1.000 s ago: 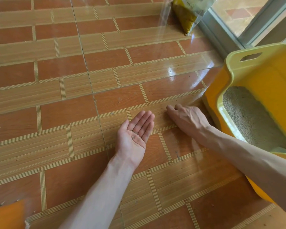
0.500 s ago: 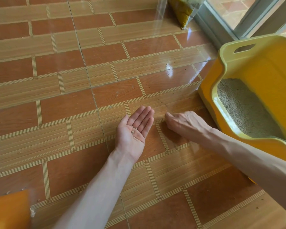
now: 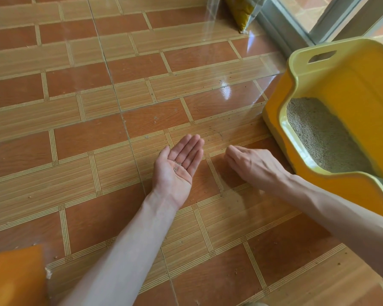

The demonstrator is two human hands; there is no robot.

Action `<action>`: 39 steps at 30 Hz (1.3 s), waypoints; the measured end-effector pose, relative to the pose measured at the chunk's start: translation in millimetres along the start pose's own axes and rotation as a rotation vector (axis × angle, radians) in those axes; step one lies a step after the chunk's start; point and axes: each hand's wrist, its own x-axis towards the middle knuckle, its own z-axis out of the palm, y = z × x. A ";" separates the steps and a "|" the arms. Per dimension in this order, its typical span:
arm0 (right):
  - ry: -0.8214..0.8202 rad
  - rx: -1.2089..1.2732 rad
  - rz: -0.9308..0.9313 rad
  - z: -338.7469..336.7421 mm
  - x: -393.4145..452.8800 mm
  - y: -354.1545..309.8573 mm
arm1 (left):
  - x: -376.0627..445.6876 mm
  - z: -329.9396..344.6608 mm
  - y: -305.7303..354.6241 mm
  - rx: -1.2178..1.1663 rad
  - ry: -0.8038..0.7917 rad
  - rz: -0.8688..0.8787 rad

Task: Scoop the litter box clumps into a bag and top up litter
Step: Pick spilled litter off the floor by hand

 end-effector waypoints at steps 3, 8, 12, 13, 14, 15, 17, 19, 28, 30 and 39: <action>0.021 0.066 0.012 1.7 5.9 -1.2 | -1.5 0.6 -0.9 0.003 0.000 0.000; -0.011 -0.022 -0.128 7.9 3.9 -5.3 | -2.3 -0.1 -1.9 0.009 0.003 -0.005; -0.048 -0.097 -0.223 10.2 -7.4 -5.4 | -2.9 -0.9 -1.6 0.007 0.007 -0.005; -0.040 -0.089 -0.217 9.3 -8.1 -5.9 | -3.2 -0.7 -1.6 0.009 0.005 -0.004; -0.031 -0.085 -0.209 8.5 -8.5 -6.2 | -3.6 -0.4 -1.8 0.011 0.003 -0.006; -0.015 -0.095 -0.204 9.1 -8.6 -5.9 | -3.8 0.1 -2.1 0.011 0.000 -0.008; 0.015 -0.143 -0.234 12.4 -8.8 -5.6 | -4.2 1.3 -3.0 0.011 -0.003 -0.011; -0.003 -0.193 -0.290 14.7 -9.3 -7.4 | -4.6 2.5 -4.5 0.018 -0.006 -0.013; 0.024 -0.194 -0.475 16.4 -19.3 1.0 | -8.0 2.2 -6.0 0.027 -0.019 -0.013; 0.067 -0.197 -0.450 19.4 -21.3 -0.1 | -8.8 2.1 -6.4 0.031 -0.018 -0.013; 0.140 -0.202 -0.448 35.4 -27.6 -0.9 | -10.3 0.3 -6.2 0.036 -0.013 -0.008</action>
